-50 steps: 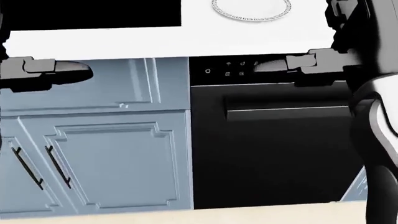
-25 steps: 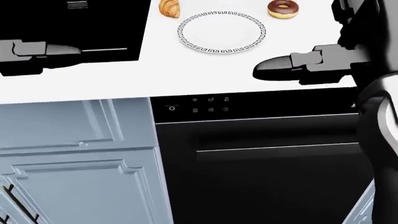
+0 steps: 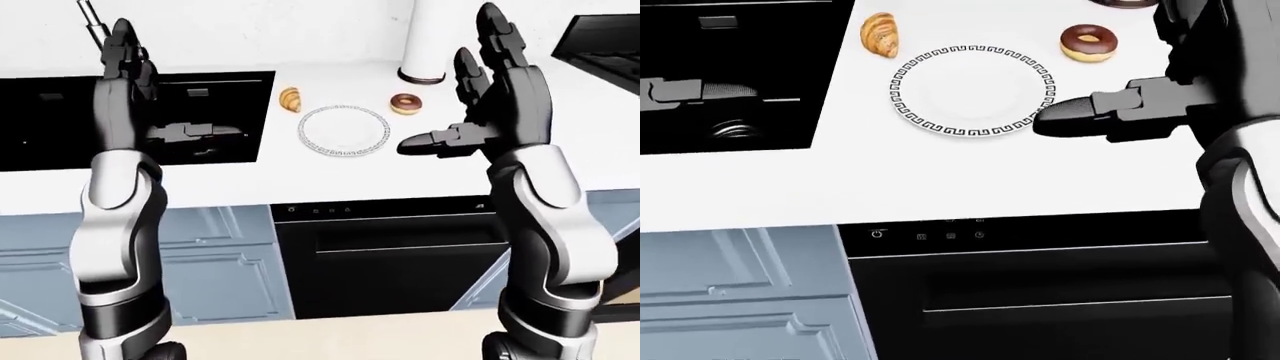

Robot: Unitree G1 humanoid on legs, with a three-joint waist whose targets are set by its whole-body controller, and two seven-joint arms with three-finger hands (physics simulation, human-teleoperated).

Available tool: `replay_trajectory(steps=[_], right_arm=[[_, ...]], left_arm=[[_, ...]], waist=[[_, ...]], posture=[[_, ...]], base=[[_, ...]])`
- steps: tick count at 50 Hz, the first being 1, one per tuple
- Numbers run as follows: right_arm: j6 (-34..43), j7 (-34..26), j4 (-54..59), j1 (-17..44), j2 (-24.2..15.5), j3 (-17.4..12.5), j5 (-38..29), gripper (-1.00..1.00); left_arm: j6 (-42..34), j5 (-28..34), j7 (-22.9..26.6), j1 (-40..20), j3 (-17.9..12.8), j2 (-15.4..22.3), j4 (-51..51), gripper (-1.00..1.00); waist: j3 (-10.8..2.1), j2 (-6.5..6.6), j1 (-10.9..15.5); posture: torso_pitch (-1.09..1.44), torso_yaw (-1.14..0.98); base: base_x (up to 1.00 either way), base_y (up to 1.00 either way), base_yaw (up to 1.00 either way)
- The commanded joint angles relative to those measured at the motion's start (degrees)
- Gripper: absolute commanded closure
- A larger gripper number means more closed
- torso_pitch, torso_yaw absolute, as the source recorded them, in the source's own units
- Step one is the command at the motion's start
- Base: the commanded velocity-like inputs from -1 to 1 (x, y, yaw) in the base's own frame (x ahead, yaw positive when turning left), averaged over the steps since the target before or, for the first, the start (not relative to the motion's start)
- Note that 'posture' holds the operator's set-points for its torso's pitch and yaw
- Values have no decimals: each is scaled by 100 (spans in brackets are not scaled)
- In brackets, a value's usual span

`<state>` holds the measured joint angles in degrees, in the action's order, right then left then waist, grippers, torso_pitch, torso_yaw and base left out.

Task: Place the pastries on the plates.

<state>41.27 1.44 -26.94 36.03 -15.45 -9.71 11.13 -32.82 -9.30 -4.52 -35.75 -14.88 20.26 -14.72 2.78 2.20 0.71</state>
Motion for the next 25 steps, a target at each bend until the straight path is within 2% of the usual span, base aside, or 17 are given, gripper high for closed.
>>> replay_trajectory(steps=[1, 3, 4, 6, 7, 8, 9, 12, 13, 14, 15, 16, 17, 20, 22, 25], right_arm=[[-145, 55, -108, 149, -105, -156, -86, -100], [-112, 78, -118, 159, -93, -188, -64, -100], [-106, 88, -127, 155, -84, -199, -42, -100], [-107, 98, -129, 157, -98, -194, -34, -100], [-81, 121, -153, 168, -88, -205, -12, -100], [-80, 125, -160, 175, -92, -203, 2, -100], [-92, 123, -159, 175, -110, -194, -7, -100], [-115, 102, -140, 176, -119, -159, -30, -100], [-125, 97, -122, 185, -119, -156, -44, -100], [-130, 88, -120, 175, -119, -136, -68, -100], [-136, 91, -116, 174, -101, -145, -70, -100], [-141, 82, -114, 167, -104, -143, -82, -100], [-154, 81, -105, 159, -92, -148, -83, -100], [-164, 61, -94, 173, -77, -140, -72, -100], [-196, 64, -66, 170, -73, -140, -84, -100], [-218, 55, -71, 147, -58, -133, -84, -100]], left_arm=[[171, -19, 48, -210, 72, 31, -195, -100], [175, -12, 55, -197, 48, 48, -193, -100], [175, -23, 50, -190, 33, 48, -199, -100], [195, -14, 49, -180, 46, 44, -182, -100], [197, -13, 52, -181, 55, 40, -176, -100], [199, -4, 55, -179, 61, 42, -177, -100], [203, -13, 57, -178, 57, 31, -170, -100], [256, 14, 48, -169, 86, 3, -128, -100], [274, 35, 48, -164, 91, 4, -112, -100], [274, 29, 54, -160, 82, 0, -119, -100], [279, 29, 62, -147, 82, -3, -120, -100], [285, 34, 63, -142, 82, -3, -114, -100], [291, 41, 70, -133, 86, -5, -111, -100], [282, 33, 71, -134, 68, -2, -126, -100], [285, 41, 70, -119, 74, -4, -134, -100], [299, 60, 73, -121, 91, -18, -117, -100]], waist=[[-159, -52, -74], [-125, -353, -49], [-85, -199, -34], [-168, -233, -45], [-293, -242, -47], [-231, -116, -60], [-241, -93, -69], [-118, -47, -31], [-138, -168, 1], [-178, -409, 34], [-90, -545, 31], [-156, -504, 24], [-182, -608, 71], [-261, -522, 1], [-116, -436, -17], [-87, -320, -40]], posture=[[0, 0], [0, 0], [0, 0], [0, 0], [0, 0], [0, 0], [0, 0], [0, 0], [0, 0], [0, 0], [0, 0], [0, 0], [0, 0], [0, 0], [0, 0], [0, 0]], base=[[0, 0, 0], [0, 0, 0], [0, 0, 0], [0, -1, 0], [3, -34, 0], [3, -34, 0], [14, -33, 0], [22, -25, 0], [23, -4, 0], [24, 0, 0], [16, 0, 0], [14, 0, 0], [15, 0, 0], [18, 0, 0], [25, 0, 0], [25, 0, 0]])
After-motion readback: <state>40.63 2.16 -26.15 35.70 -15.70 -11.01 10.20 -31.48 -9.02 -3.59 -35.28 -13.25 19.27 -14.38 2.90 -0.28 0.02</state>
